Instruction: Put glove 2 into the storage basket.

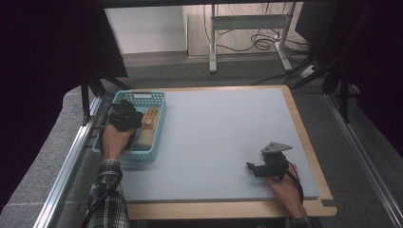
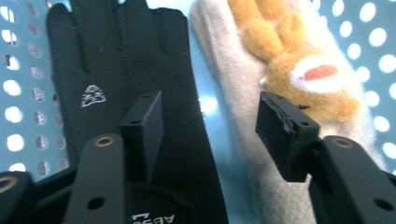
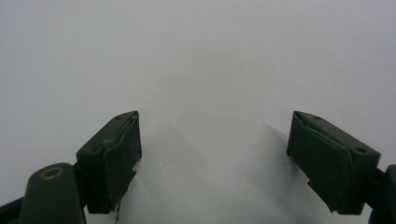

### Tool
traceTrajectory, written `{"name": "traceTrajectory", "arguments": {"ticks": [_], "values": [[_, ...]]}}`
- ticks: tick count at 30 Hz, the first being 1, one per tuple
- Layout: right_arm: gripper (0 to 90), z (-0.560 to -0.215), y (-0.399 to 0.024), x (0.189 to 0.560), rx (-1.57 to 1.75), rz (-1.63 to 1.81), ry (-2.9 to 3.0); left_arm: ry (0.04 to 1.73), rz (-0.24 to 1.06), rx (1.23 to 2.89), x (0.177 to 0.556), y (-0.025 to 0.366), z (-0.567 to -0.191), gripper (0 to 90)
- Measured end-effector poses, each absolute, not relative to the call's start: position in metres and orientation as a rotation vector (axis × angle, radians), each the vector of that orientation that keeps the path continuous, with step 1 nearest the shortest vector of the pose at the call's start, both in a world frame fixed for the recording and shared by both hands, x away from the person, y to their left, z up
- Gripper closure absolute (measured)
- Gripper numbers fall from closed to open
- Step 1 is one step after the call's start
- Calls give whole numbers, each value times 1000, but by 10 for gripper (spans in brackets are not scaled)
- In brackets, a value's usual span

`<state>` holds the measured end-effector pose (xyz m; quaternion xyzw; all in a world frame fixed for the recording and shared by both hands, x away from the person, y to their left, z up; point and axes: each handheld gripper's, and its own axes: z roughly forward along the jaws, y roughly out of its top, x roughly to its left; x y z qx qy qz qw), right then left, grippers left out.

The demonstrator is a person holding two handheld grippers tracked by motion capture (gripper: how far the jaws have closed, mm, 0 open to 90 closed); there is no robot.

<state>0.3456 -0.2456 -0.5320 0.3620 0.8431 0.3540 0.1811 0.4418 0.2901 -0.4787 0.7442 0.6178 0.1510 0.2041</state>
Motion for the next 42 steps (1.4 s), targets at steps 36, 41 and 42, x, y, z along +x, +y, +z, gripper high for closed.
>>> {"name": "traceTrajectory", "arguments": {"ticks": [36,41,42], "values": [[173,-532,-245,346,1022,999,2380,1557,429,1948,417,294,-457,52],[173,-532,-245,346,1022,999,2381,1506,426,1942,414,287,-452,39],[173,-532,-245,346,1022,999,2381,1498,430,1944,413,285,-451,34]]}}
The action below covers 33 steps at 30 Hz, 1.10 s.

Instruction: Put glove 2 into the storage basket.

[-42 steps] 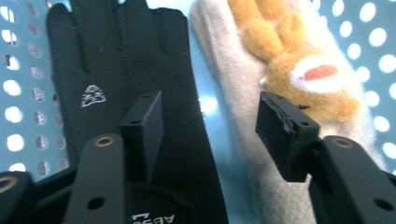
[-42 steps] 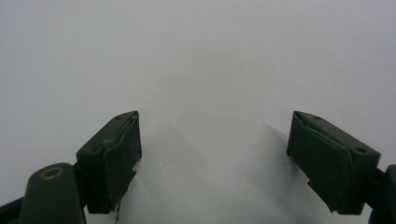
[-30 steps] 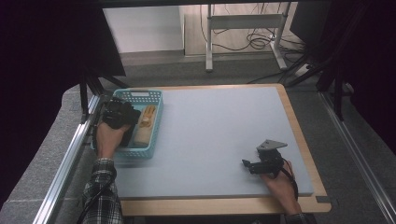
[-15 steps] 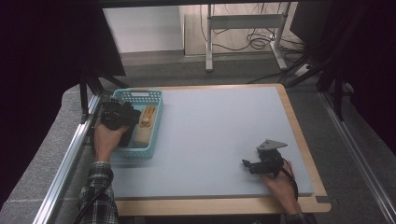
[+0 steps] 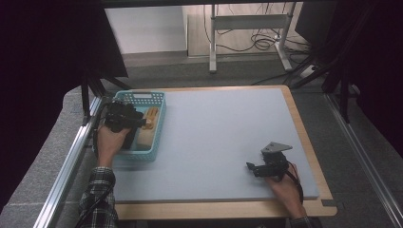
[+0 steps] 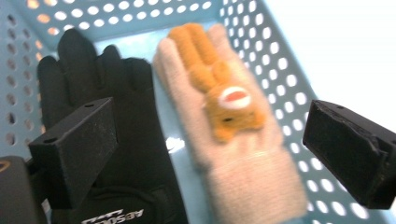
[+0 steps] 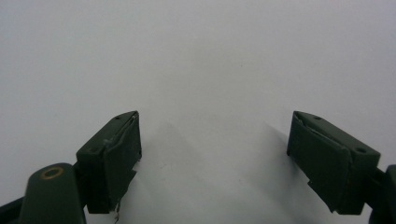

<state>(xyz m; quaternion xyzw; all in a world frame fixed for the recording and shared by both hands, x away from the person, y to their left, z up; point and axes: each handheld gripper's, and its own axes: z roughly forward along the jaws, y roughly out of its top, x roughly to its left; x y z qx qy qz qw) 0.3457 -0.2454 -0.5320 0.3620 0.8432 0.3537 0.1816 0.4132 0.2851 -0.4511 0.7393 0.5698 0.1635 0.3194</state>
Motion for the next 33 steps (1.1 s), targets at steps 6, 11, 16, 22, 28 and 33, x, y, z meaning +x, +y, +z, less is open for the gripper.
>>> {"name": "traceTrajectory", "arguments": {"ticks": [6,11,16,22,28,33], "values": [[173,-532,-245,346,1021,1000,2380,1439,454,1951,408,271,-444,22],[173,-532,-245,346,1021,999,2380,1390,466,1964,404,261,-439,20],[173,-532,-245,346,1021,999,2380,1337,470,1972,398,248,-435,20],[173,-532,-245,346,1021,999,2380,1269,467,1986,391,229,-432,20],[173,-532,-245,346,1021,999,2380,1198,459,2015,383,206,-433,20],[173,-532,-245,346,1021,999,2380,1138,451,2036,376,188,-433,20]]}}
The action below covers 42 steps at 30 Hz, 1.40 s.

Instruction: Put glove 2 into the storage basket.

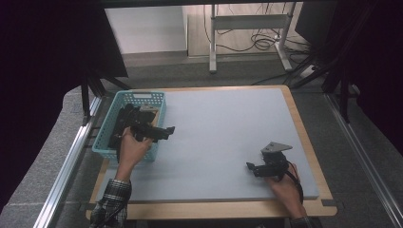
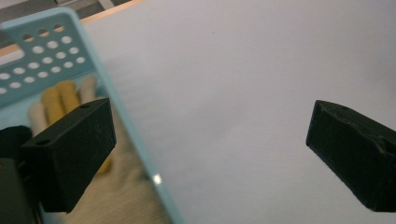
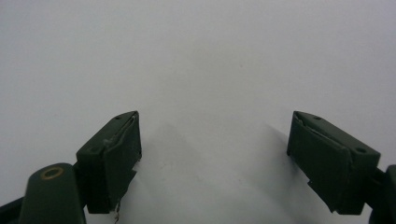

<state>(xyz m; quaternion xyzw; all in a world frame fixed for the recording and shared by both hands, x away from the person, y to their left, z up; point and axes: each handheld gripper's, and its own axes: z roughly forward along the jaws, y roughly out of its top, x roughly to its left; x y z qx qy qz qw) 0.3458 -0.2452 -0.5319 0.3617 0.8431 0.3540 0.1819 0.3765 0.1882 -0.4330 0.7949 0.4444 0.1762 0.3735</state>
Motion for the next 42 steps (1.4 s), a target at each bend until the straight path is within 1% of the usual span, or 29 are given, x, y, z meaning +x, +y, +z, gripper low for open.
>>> {"name": "traceTrajectory", "arguments": {"ticks": [17,42], "values": [[173,-532,-245,346,1022,999,2380,1002,415,2064,360,143,-439,19],[173,-532,-245,346,1022,999,2379,874,340,2087,346,84,-462,20]]}}
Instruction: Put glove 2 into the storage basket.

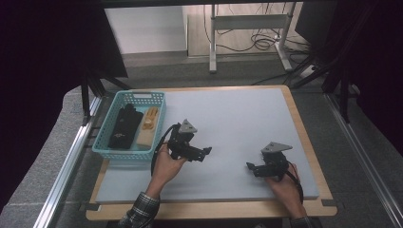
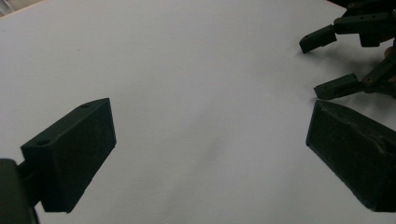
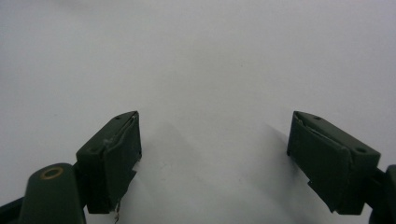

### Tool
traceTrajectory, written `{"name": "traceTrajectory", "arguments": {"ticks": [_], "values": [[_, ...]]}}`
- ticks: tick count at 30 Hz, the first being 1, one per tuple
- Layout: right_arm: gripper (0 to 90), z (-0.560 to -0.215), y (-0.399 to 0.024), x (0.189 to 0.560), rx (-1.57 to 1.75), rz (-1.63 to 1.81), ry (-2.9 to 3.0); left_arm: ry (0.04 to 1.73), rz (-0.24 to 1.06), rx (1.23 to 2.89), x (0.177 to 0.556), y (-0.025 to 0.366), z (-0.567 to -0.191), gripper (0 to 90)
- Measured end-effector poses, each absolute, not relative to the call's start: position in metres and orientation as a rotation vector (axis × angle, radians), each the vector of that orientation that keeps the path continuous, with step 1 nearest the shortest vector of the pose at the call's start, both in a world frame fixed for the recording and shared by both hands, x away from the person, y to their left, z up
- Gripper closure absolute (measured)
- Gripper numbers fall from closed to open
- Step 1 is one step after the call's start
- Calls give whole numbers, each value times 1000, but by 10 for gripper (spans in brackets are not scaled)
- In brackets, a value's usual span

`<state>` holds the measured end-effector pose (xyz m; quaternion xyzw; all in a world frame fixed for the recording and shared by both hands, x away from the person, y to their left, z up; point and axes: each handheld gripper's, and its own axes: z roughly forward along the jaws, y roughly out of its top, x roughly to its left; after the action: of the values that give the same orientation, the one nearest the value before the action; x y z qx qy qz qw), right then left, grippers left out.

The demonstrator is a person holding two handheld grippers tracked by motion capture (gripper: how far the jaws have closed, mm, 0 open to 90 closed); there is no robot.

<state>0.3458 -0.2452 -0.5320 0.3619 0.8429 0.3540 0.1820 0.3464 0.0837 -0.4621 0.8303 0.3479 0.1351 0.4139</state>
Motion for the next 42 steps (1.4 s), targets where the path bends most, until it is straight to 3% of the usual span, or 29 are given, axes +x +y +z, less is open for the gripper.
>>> {"name": "traceTrajectory", "arguments": {"ticks": [19,42], "values": [[173,-532,-245,346,1021,1000,2379,851,281,2118,333,63,-498,15],[173,-532,-245,346,1022,999,2379,879,315,2229,325,47,-543,6]]}}
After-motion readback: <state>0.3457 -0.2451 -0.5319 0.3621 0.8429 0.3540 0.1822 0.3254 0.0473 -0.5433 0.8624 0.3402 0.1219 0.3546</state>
